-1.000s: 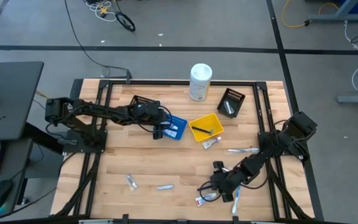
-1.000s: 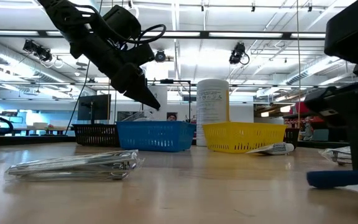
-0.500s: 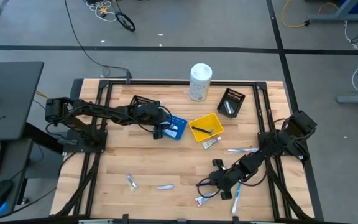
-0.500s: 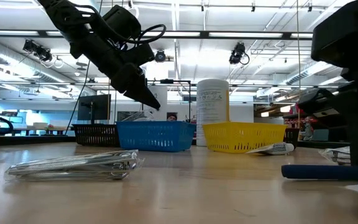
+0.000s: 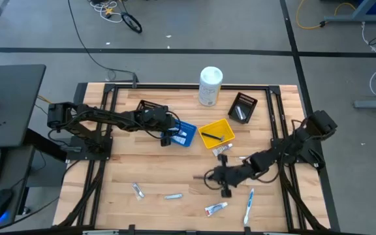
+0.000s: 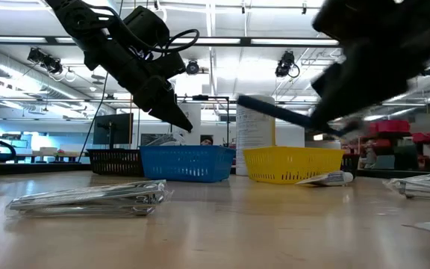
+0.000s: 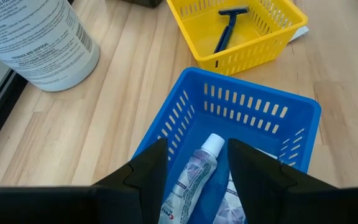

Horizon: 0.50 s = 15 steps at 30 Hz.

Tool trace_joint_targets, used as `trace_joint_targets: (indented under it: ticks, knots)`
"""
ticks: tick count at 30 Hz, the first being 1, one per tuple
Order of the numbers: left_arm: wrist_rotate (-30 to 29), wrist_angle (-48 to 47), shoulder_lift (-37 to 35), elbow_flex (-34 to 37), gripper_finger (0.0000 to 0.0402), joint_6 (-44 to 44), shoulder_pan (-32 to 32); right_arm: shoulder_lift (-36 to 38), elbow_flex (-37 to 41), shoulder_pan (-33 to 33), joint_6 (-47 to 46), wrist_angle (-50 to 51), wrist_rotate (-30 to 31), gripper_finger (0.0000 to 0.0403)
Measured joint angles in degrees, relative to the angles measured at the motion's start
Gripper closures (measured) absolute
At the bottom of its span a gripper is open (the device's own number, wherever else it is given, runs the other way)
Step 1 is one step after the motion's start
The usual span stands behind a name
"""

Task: Pick & Place Travel size toiletries
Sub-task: Put the blue razor into the yellow bin

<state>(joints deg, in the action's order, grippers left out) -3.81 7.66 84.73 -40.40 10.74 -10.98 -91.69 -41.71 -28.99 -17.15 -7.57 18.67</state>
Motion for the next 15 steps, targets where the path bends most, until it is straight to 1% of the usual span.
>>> trace_joint_targets:
  ticks: [3,6,8,11,15]
  knots:
    - [0.00,0.00,0.00,0.00,0.0226,0.00,0.00,2.38,0.00,3.06,7.07,0.26,9.19,0.0373]
    - [0.00,0.00,0.00,0.00,0.0226,0.00,0.00,4.70,-0.11,7.55,13.30,1.34,14.54,0.0369]
    - [0.00,-0.01,0.00,0.00,0.0226,0.00,0.00,5.62,-0.11,10.86,15.98,3.90,15.83,0.0367]
    - [0.00,0.00,0.00,0.00,0.0226,0.00,0.00,6.54,-0.11,16.16,18.41,8.17,15.81,0.0366]
    - [0.00,0.00,0.00,-0.01,0.0226,0.00,0.00,6.64,-0.11,23.07,19.13,11.19,15.77,0.0365]
